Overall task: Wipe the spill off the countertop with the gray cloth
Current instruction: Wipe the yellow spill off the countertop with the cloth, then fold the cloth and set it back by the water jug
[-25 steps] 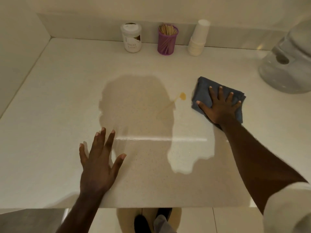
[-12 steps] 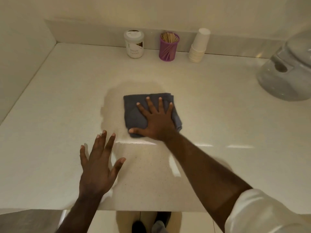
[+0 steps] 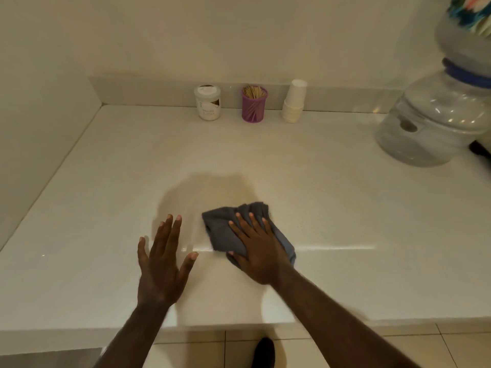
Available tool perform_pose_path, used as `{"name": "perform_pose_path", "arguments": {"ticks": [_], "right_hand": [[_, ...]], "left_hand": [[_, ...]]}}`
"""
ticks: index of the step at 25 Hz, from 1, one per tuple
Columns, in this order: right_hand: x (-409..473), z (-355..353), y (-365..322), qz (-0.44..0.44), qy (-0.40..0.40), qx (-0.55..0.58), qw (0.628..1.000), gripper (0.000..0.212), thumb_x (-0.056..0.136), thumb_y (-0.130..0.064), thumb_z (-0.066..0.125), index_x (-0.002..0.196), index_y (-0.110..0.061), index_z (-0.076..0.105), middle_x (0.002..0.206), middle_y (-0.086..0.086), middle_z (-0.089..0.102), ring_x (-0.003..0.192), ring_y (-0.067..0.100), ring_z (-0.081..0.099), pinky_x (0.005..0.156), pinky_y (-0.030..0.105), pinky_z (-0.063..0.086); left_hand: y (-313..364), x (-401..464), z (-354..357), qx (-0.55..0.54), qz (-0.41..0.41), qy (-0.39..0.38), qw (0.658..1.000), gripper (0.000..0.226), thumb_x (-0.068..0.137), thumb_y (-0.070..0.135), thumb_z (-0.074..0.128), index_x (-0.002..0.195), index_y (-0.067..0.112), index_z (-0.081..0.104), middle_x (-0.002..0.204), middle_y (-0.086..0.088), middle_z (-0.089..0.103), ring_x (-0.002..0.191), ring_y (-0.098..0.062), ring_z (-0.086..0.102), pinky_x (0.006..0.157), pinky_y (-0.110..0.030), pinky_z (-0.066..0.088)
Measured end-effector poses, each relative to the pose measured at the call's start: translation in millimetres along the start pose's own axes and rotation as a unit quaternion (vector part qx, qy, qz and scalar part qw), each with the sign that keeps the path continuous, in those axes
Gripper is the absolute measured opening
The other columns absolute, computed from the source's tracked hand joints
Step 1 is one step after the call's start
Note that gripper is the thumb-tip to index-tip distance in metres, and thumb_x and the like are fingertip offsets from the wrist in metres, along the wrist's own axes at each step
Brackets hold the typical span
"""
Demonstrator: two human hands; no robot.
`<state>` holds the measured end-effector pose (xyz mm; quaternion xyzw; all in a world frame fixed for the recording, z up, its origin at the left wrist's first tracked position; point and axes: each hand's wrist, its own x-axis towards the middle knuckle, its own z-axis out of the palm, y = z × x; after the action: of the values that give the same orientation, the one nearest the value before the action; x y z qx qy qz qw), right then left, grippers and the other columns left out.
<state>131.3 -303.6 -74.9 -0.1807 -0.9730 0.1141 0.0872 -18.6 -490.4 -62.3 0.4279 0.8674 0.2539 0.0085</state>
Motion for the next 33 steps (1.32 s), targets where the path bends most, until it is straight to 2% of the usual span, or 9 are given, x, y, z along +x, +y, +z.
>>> {"name": "perform_pose_path", "arguments": {"ticks": [4,6,9,13,16,22,26,29,33], "right_hand": [[-25,-30,25,0.012,-0.013,-0.043,0.999,0.058,0.095,-0.037,0.048,0.146,-0.01,0.039,0.152,0.01,0.04,0.143,0.033,0.032,0.118,0.049,0.023],[-41,-40,37,0.07,-0.036,0.047,0.996,0.045,0.097,-0.028,0.044,0.139,-0.012,0.046,0.144,0.006,0.045,0.136,0.029,0.039,0.116,0.036,0.024],[-53,-64,47,0.231,0.092,0.129,0.96,0.047,0.096,-0.036,0.019,0.134,-0.023,0.044,0.143,-0.004,0.036,0.13,0.022,0.032,0.111,0.026,0.027],[-49,-87,43,0.139,0.156,0.079,0.975,0.053,0.09,0.007,0.054,0.141,-0.004,0.043,0.148,0.012,0.039,0.143,0.036,0.031,0.115,0.04,0.027],[-39,-103,15,0.092,0.181,0.089,0.975,0.065,0.089,0.002,0.06,0.148,-0.003,0.032,0.159,0.011,0.019,0.149,0.034,0.014,0.118,0.043,0.021],[-25,-127,-38,0.026,0.273,0.052,0.96,0.065,0.086,-0.011,0.06,0.145,-0.002,0.036,0.154,0.015,0.023,0.147,0.035,0.014,0.114,0.053,0.024],[-15,-145,-48,-0.022,0.316,0.064,0.946,0.071,0.085,-0.02,0.069,0.145,-0.002,0.037,0.155,0.018,0.025,0.149,0.029,0.01,0.116,0.053,0.026],[-22,-152,-57,-0.037,0.311,0.199,0.929,0.097,0.072,-0.042,0.083,0.148,-0.005,0.034,0.161,0.013,0.024,0.151,0.029,0.016,0.12,0.046,0.026],[-32,-164,-57,-0.055,0.417,0.317,0.85,0.093,0.07,-0.045,0.081,0.144,-0.008,0.038,0.157,0.011,0.032,0.145,0.032,0.031,0.114,0.048,0.035]], "left_hand": [[5,-8,-7,-0.018,0.012,-0.001,1.0,0.073,0.09,0.069,0.016,0.152,0.034,0.0,0.162,0.005,0.009,0.149,-0.012,0.009,0.119,-0.052,-0.001],[13,-13,-10,-0.028,0.018,-0.003,0.999,0.074,0.09,0.07,0.016,0.152,0.035,-0.002,0.162,0.007,0.005,0.149,-0.01,0.004,0.119,-0.05,-0.004],[32,-11,-14,-0.039,0.031,-0.002,0.999,0.073,0.089,0.072,0.016,0.151,0.038,-0.004,0.162,0.009,0.003,0.148,-0.007,-0.001,0.119,-0.048,-0.006],[66,3,-23,-0.063,0.046,-0.011,0.997,0.073,0.088,0.072,0.015,0.15,0.035,0.015,0.16,0.008,0.021,0.147,-0.006,0.008,0.119,-0.048,-0.003],[98,22,-37,-0.142,0.02,-0.02,0.989,0.07,0.087,0.072,0.021,0.141,0.031,0.038,0.146,0.009,0.047,0.138,-0.009,0.035,0.118,-0.047,0.007],[156,75,-84,-0.328,-0.05,-0.068,0.941,0.046,0.093,0.054,0.044,0.12,0.021,0.061,0.117,-0.004,0.069,0.11,-0.024,0.062,0.101,-0.046,0.046],[169,83,-110,-0.375,-0.026,0.036,0.926,0.023,0.088,0.031,0.064,0.109,0.021,0.066,0.104,0.002,0.071,0.097,-0.017,0.066,0.093,-0.046,0.051],[180,79,-131,-0.374,0.015,0.07,0.924,0.016,0.088,0.032,0.063,0.1,0.042,0.063,0.096,0.019,0.07,0.094,-0.003,0.065,0.093,-0.043,0.051],[193,70,-164,-0.331,0.09,0.114,0.932,0.019,0.084,0.042,0.057,0.1,0.053,0.059,0.096,0.03,0.065,0.1,0.001,0.062,0.097,-0.046,0.046]]}}
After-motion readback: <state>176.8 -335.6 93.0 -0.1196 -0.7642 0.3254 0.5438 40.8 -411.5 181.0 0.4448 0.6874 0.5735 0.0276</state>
